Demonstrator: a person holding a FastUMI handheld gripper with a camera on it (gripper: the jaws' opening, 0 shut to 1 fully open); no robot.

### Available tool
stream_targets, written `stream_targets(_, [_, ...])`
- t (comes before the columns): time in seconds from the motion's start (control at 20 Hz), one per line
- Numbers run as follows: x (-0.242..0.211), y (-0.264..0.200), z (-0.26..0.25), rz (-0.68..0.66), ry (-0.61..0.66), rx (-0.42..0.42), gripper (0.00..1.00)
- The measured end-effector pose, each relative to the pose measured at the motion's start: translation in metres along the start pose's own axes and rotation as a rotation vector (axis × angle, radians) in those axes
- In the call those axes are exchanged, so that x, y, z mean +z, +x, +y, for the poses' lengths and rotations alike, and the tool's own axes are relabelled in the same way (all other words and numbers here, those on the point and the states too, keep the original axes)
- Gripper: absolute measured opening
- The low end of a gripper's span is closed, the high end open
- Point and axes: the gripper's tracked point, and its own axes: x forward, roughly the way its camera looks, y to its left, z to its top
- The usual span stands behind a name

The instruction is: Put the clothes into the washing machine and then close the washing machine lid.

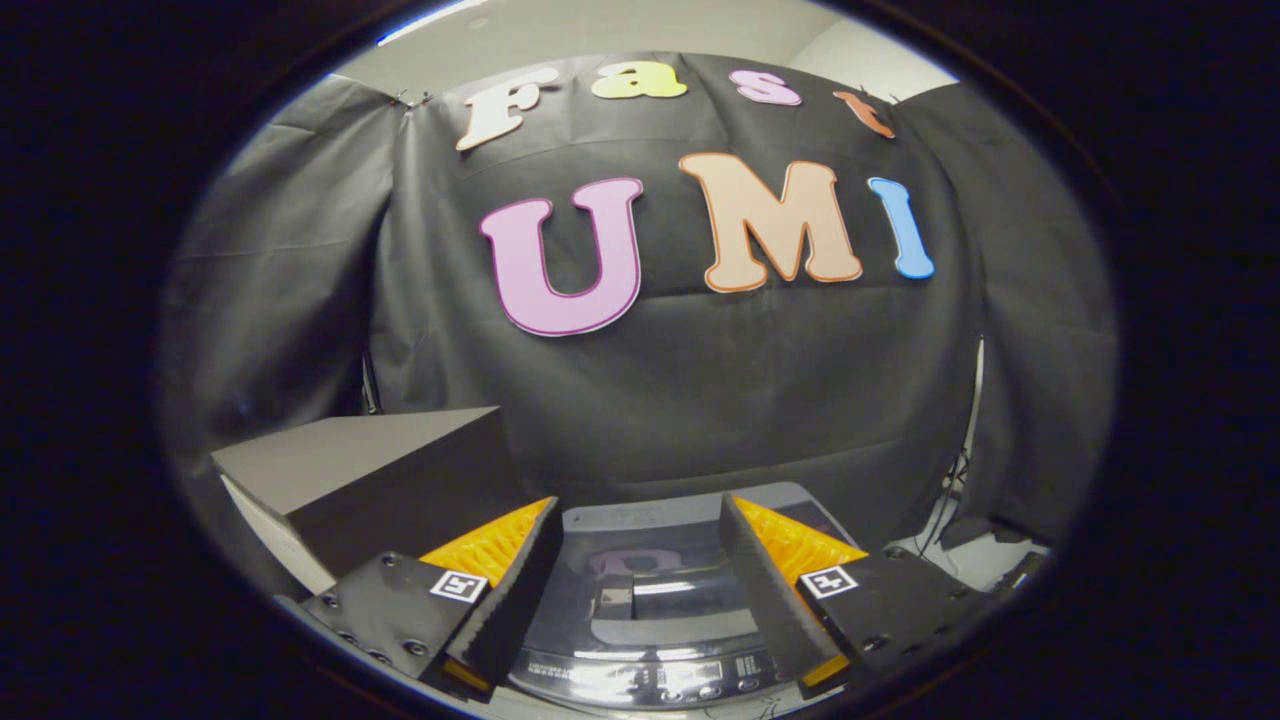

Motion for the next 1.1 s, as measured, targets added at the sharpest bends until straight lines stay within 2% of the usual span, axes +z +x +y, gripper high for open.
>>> stream_targets(0.15, [0.007,-0.017,0.015,-0.005,0.085,0.076,0.98])
stream_targets(0.45, [0.014,-0.022,0.013,-0.001,0.182,0.068,0.98])
stream_targets(0.65, [0.009,-0.031,0.006,0.023,0.136,0.069,0.98])
stream_targets(0.85, [0.013,-0.036,0.0,-0.027,0.086,0.04,0.97])
stream_targets(1.1, [0.014,-0.049,0.017,-0.071,0.009,0.105,0.98])
